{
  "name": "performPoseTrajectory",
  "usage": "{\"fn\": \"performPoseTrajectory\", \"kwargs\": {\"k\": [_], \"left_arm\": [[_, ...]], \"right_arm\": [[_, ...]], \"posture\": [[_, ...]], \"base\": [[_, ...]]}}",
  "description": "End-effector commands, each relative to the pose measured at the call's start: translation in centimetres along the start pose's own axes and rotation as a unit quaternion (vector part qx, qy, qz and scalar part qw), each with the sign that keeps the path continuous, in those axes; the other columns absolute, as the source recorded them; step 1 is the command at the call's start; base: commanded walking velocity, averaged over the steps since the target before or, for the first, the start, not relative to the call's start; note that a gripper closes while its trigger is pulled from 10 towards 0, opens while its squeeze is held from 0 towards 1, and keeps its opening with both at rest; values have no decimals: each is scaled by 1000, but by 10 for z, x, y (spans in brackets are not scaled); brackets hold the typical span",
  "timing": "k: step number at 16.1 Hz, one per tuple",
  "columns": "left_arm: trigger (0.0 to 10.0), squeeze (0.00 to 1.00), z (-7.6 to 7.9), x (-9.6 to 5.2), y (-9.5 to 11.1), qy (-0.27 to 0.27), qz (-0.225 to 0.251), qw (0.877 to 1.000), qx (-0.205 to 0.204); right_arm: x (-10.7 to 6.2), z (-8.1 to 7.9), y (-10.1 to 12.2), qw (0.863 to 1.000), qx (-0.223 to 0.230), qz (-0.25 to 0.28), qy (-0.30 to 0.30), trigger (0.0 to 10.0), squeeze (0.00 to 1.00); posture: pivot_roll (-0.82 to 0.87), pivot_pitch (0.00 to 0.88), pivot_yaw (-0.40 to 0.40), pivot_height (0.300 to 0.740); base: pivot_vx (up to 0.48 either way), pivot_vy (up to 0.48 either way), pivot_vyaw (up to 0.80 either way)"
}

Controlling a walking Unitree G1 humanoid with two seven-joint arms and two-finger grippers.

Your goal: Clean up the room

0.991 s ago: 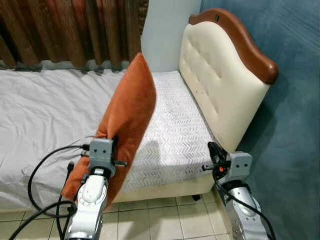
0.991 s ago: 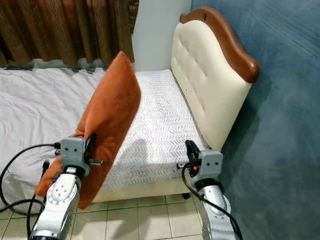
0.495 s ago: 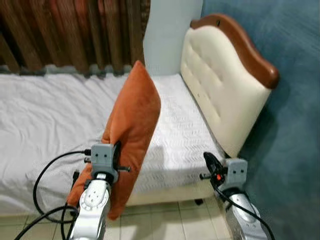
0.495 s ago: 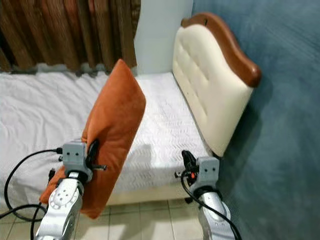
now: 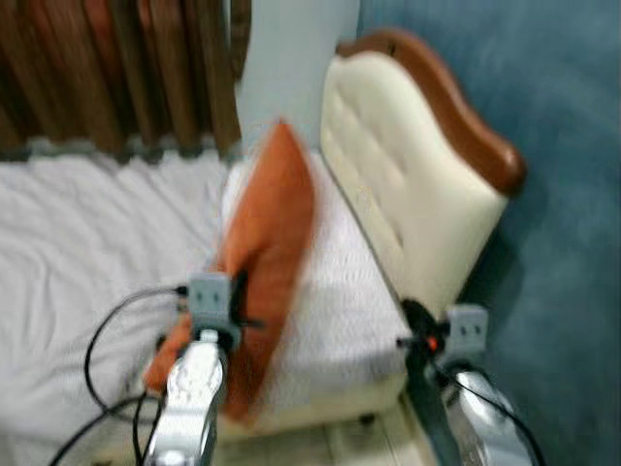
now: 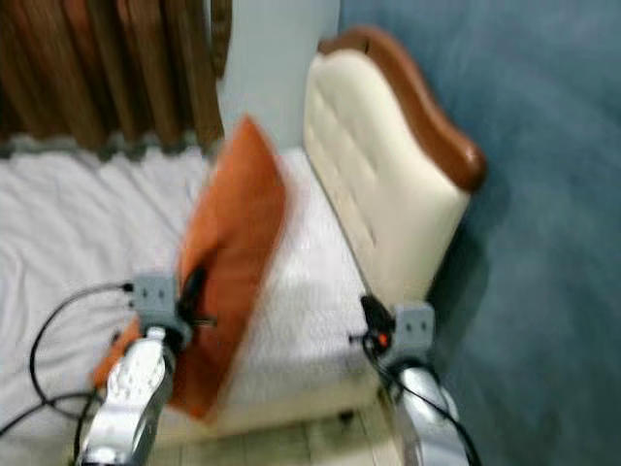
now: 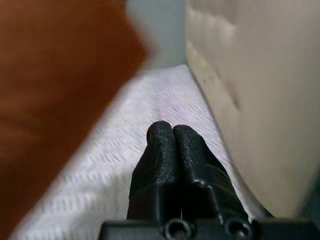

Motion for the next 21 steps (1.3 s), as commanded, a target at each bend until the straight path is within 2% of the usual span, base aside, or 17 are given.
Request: {"fn": "performPoseTrajectory", "kwargs": {"k": [1,21], "left_arm": [[10000,0,-10,6,21,19,45,999,-1],[10000,0,-6,7,19,17,40,999,-7]], "right_arm": [[3,-9,0,1000,10,-4,17,10000,0],[0,-11,-4,999,18,-18,26,10000,0]], "posture": [[38,0,-55,740],[32,0,-54,740]], "base": [[469,0,0],[466,0,0]]}}
Point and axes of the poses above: a point about 5 cm out from each wrist's last joint towards the gripper, its own x axis pointing out of the wrist towards the gripper, its own y axis along the axis of the wrist's last joint, z = x × y, the point moved 1 cm from there along x, pointing out of the wrist towards the gripper, and after that the axes turned 4 degrees about x, right-handed, at the moved point
